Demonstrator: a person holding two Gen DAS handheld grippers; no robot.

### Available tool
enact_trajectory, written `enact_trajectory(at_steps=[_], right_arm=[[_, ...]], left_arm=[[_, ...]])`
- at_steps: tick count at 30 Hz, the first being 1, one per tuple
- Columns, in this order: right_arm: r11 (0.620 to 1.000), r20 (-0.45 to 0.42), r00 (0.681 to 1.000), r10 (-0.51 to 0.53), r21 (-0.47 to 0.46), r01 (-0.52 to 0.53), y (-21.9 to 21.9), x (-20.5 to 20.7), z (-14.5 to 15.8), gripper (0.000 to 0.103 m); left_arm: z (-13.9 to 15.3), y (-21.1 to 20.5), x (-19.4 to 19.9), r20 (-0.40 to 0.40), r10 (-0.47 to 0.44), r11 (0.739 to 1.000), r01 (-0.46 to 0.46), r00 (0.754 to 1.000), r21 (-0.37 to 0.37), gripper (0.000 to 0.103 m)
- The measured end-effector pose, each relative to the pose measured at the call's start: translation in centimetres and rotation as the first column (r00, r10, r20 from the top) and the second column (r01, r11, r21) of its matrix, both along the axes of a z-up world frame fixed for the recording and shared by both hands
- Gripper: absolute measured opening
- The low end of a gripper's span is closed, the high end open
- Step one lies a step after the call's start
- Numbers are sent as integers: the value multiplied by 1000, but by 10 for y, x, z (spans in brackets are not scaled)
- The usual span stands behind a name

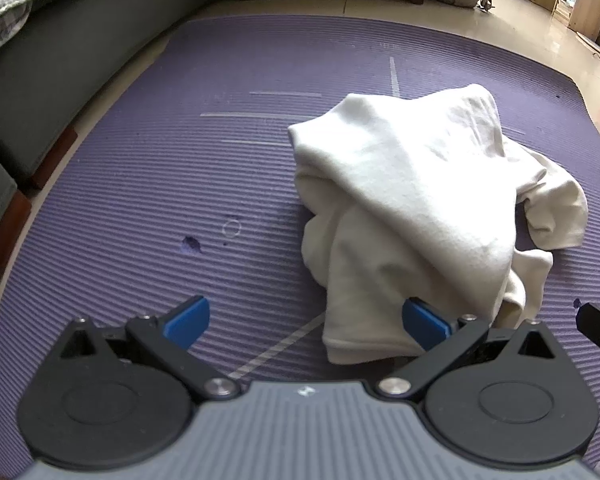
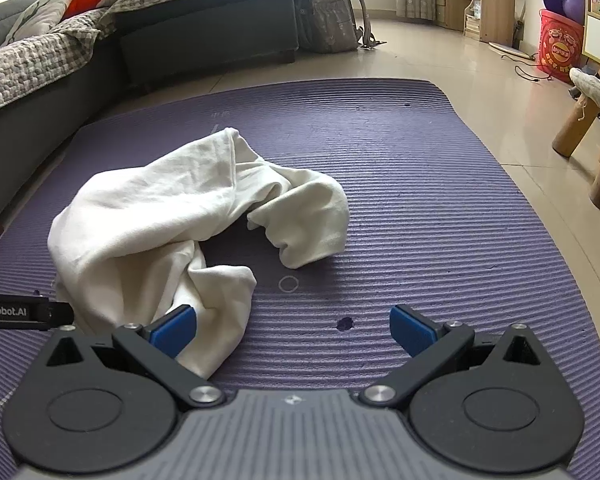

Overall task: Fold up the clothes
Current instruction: 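Move both grippers toward the crumpled white sweatshirt on the mat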

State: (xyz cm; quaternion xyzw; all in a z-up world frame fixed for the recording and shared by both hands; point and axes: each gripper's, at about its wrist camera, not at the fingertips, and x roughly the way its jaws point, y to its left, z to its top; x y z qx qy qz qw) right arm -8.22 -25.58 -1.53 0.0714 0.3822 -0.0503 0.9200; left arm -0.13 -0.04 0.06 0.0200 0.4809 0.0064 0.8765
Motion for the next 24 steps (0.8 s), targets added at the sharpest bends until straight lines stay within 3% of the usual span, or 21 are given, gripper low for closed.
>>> enact_trajectory(at_steps=[18,24], right_arm=[[1000,-23,1000,-4,0,4,0,2,-5,102],[1000,-22,1000,-2,-5,2,2,3,-5,102]], left_arm=[[-6,-5,4,-23,2,1000,-2,1000,3,103],[-8,-8,2,3,13,1000,-13,1000,-5,103]])
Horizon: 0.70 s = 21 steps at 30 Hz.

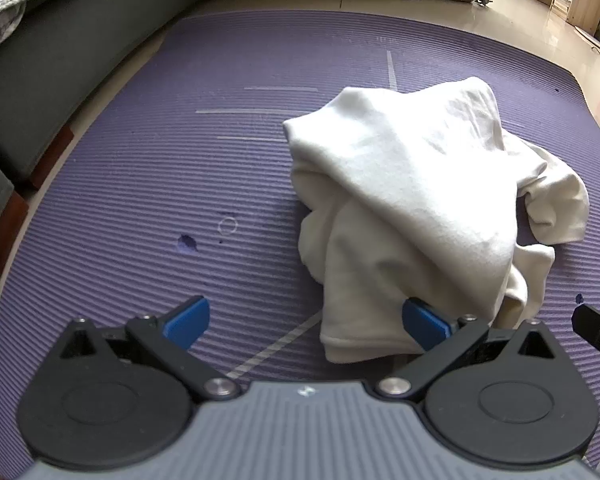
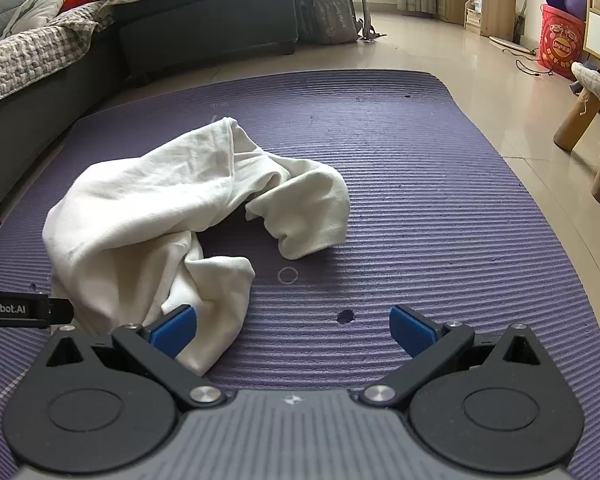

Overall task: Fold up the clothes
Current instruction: 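Move both grippers toward the crumpled white sweatshirt on the mat, then grasp the sweatshirt with the right gripper while the left gripper grasps another edge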

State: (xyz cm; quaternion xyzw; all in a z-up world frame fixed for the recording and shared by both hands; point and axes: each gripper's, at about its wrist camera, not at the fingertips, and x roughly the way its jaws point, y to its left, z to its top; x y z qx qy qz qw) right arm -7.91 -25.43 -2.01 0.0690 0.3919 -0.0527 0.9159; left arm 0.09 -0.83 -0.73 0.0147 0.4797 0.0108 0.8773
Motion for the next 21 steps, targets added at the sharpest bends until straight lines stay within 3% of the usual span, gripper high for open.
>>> enact_trajectory(at_steps=[4,7,10,14,19,21], right_arm=[[1000,7,1000,3,-25,-3,1,1,0,102],[1000,28,1000,13,-22,-12,1,1,3,102],[999,60,997,47,-30,-45,4,2,1,102],[989,94,987,134,-81,-126,16,1,-1,102],[966,83,963,255,-59,-251,31,3,-3,90],[956,72,954,292,-42,-289,38,6,-4,79]], left_arm=[[7,6,-5,124,43,999,-39,991,-30,103],[9,6,-7,198,30,999,-32,980,4,103],[3,2,-2,181,-9,999,1,984,43,103],[3,17,7,142,-17,999,22,990,-31,103],[4,34,18,120,8,994,6,993,-113,103],[5,37,18,127,11,993,4,992,-120,103]])
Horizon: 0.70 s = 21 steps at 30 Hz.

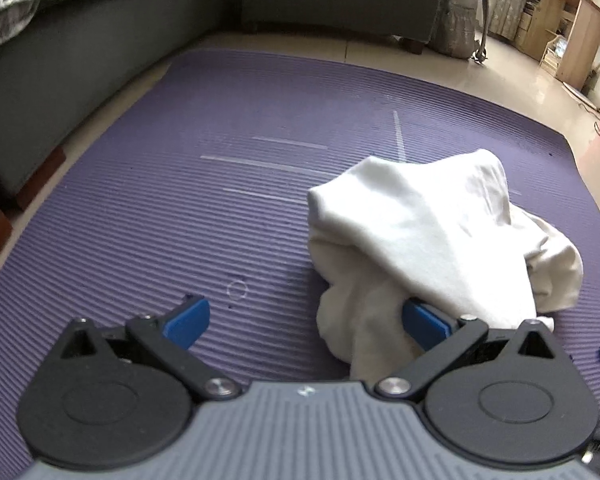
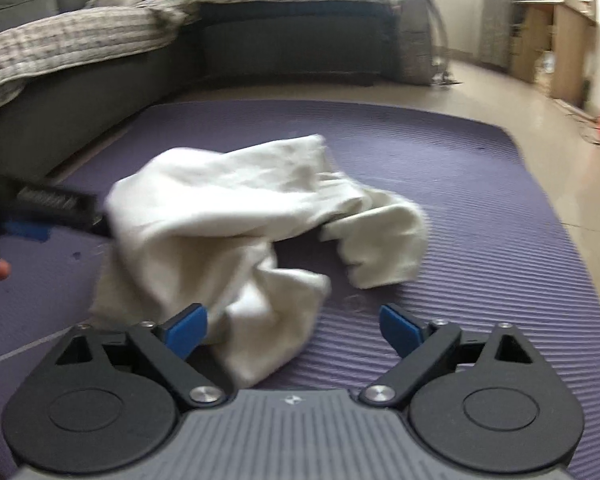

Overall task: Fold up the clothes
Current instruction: 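Grasp the sweatshirt with the right gripper while the left gripper grasps another edge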

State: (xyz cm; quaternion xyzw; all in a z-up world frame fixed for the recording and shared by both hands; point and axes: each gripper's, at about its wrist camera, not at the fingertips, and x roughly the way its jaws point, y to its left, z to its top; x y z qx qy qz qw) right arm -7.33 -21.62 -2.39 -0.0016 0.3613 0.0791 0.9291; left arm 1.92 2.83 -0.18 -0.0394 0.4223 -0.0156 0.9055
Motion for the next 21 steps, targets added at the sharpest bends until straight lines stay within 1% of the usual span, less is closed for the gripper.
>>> enact_trajectory(at_steps=[2,3,5,6,7,8,9,11,14,16,17,18,19,20,21], right_arm=[[999,-15,999,40,13,-39,7,2,-1,75],[998,-20,998,61,18,-61,11,3,-2,70],[993,-13,993,117,0,-117,23,0,-3,66],[992,-9,992,129,-8,-129,25,-1,-3,64],[981,3,982,187,-54,-187,37,-4,-4,63],[972,6,975,222,-82,-221,44,-6,-6,62],[963,7,969,248,-113,-246,50,-8,-8,60],[940,6,955,298,-175,-292,63,-11,-12,57],[912,7,941,338,-251,-325,74,-15,-18,43],[863,4,925,379,-362,-352,86,-17,-29,35],[851,2,921,390,-383,-360,88,-18,-31,24],[838,0,916,401,-404,-367,90,-19,-33,16],[827,-2,912,410,-422,-372,92,-20,-35,14],[830,-3,913,409,-416,-373,91,-20,-34,10],[849,-2,917,398,-378,-370,87,-19,-29,9]], left_arm=[[1,1,1,11,1,1000,-1,1000,5,103],[1,1,1,22,-4,1000,4,1000,7,103],[1,3,-3,35,-14,1000,14,999,-2,103],[1,5,-5,39,-14,1000,14,999,-9,103],[1,7,-5,38,-13,1000,13,999,-17,103],[1,9,-5,38,-11,1000,12,999,-25,103],[0,12,-6,34,-7,999,8,999,-47,103],[2,16,-4,29,-6,998,8,1000,-64,103],[6,14,3,32,-9,998,11,999,-69,103],[8,11,5,41,-20,997,23,999,-68,103],[9,7,8,46,-27,997,31,999,-68,103],[10,7,8,48,-32,997,35,998,-68,103],[11,6,9,51,-36,997,40,998,-68,102],[13,4,9,61,-49,996,53,997,-66,102],[14,2,8,71,-63,996,67,995,-63,102]])
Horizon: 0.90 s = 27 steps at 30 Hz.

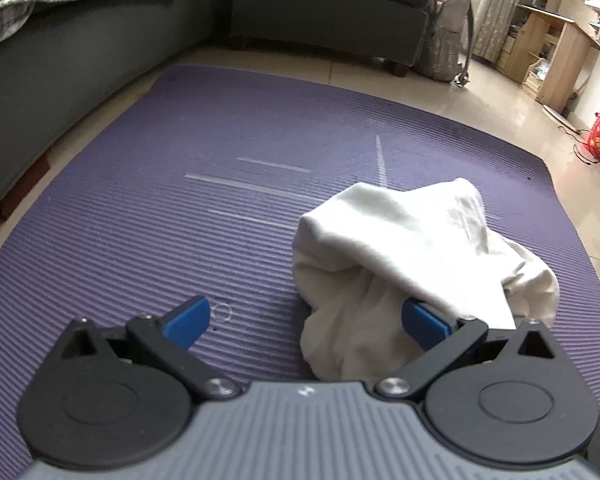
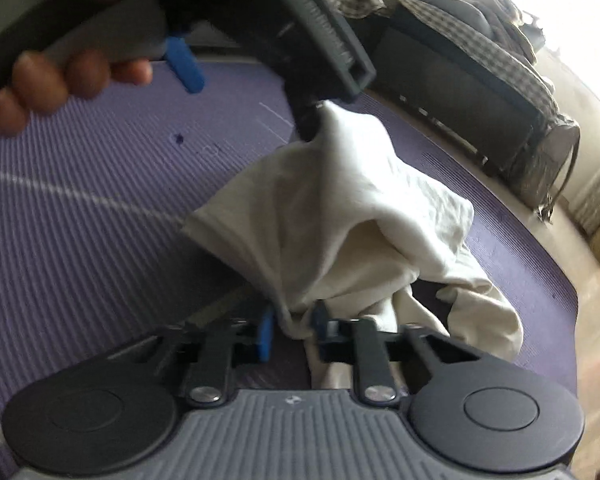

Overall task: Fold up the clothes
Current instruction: 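Grasp the sweatshirt with the right gripper while the left gripper grasps another edge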

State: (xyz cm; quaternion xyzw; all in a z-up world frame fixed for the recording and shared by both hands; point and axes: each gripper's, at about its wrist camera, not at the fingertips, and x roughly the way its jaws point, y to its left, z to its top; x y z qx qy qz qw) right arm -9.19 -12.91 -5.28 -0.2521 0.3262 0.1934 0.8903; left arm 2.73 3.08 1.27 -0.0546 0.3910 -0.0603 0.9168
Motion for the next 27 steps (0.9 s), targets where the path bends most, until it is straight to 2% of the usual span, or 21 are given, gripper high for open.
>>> enact_trajectory(at_steps=[2,4,5,8,12,16,21,23,24,25,26,27], right_arm=[[986,-36,997,-70,152,75,-18,5,22,8],[965,-37,994,-107,239,113,-29,6,35,7],[941,-40,990,-133,310,139,-39,5,46,7],[892,-37,984,-177,417,176,-55,3,64,7],[841,-64,972,-226,491,228,-70,-2,69,7],[812,-81,961,-264,519,267,-83,5,70,7],[783,-88,959,-269,560,271,-92,10,76,7],[778,-87,962,-261,571,263,-92,9,80,7],[777,-87,963,-256,574,259,-96,17,81,7],[777,-86,963,-254,575,256,-95,18,82,7],[779,-82,965,-250,575,251,-94,18,84,7],[782,-81,965,-250,571,251,-94,19,84,7]], left_arm=[[6,-2,-4,39,-19,1000,19,999,2,102],[15,-3,-10,89,-39,999,40,995,-8,102],[16,-3,-11,96,-43,999,45,994,-12,102],[23,-6,-17,140,-88,995,94,986,-37,98],[23,-11,-27,153,-163,985,169,975,-29,90],[22,-24,-40,152,-274,961,275,950,14,90],[15,-38,-47,124,-384,922,372,915,107,90],[6,-51,-49,118,-413,901,386,903,198,90],[3,-56,-48,119,-415,894,381,902,234,86],[-1,-59,-45,111,-408,894,371,906,250,77],[-6,-62,-43,103,-399,893,362,911,266,73],[-10,-62,-39,85,-385,898,351,919,267,61]])
